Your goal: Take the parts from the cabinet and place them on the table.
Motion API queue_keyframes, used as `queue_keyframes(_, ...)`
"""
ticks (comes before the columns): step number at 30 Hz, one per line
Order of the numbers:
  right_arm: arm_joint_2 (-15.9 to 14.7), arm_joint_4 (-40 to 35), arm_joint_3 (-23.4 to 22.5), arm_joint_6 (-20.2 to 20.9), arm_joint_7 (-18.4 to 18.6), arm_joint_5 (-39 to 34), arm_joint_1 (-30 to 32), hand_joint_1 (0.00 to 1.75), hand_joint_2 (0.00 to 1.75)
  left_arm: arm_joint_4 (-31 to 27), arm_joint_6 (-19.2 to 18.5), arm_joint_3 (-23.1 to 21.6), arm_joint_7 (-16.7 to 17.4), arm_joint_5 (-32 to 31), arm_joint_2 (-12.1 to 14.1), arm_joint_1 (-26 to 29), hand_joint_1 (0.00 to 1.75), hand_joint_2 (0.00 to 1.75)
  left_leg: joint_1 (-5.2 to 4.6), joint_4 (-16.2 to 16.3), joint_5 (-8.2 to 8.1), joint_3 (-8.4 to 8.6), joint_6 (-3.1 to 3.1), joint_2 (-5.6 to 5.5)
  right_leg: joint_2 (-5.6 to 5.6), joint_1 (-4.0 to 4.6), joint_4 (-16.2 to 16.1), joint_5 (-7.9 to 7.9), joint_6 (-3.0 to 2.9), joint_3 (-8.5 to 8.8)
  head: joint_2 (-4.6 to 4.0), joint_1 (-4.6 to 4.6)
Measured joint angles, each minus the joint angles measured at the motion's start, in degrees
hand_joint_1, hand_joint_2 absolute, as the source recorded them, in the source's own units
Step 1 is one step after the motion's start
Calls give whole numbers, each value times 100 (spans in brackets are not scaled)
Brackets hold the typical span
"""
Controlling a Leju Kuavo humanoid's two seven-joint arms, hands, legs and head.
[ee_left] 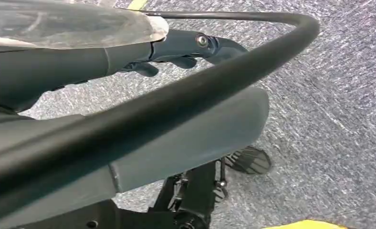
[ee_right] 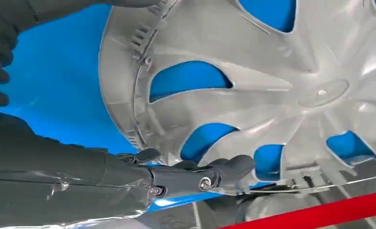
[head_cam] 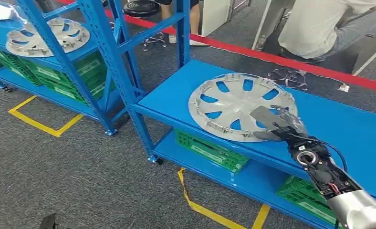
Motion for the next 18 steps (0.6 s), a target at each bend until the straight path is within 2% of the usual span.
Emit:
queue_keyframes(6,2,212,105,110,-302,409,-206,0,175,0,-15,0,0,33,-2,1,0,0,0,-1,1,0,-1,-2,-1,0,1,0,0,9,0,4)
queue_keyframes(11,15,453,418,609,-636,976,-521,0,175,0,-26,0,-11,94,0,-7,0,0,0,-1,2,1,-2,-2,-1,1,3,0,0,14,0,0)
queue_keyframes(14,135,625,718,765,-933,1397,-715,0,175,0,-22,0,-13,129,7,-11,0,0,0,-2,2,2,-2,-4,-1,2,4,0,0,14,0,9)
queue_keyframes(18,356,891,1042,758,-1198,1526,-868,0,175,0,4,0,-31,186,9,-19,0,0,2,-3,2,4,-3,-5,-3,3,5,-5,-8,15,0,6)
